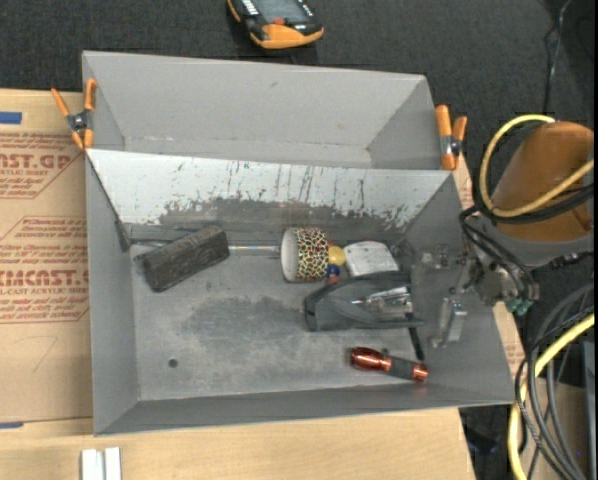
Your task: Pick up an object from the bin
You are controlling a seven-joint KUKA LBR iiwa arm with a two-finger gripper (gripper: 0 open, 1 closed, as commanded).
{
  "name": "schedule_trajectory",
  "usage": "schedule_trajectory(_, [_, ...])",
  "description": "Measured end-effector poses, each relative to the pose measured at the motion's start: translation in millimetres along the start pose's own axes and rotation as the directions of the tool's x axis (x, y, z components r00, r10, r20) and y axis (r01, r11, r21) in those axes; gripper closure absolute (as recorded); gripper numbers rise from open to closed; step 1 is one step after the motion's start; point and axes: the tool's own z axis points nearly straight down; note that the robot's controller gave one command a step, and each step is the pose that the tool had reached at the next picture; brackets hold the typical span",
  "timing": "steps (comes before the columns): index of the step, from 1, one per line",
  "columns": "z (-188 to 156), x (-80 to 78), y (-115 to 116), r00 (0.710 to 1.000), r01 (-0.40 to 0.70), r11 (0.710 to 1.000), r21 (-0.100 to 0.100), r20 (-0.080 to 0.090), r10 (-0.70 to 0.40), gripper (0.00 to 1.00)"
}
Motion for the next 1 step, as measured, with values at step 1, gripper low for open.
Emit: schedule_trajectory(1, [-4.2, -2.2, 0.6, 1.0, 0.002, 1.0, 0.002, 0.008, -0.002, 0.0])
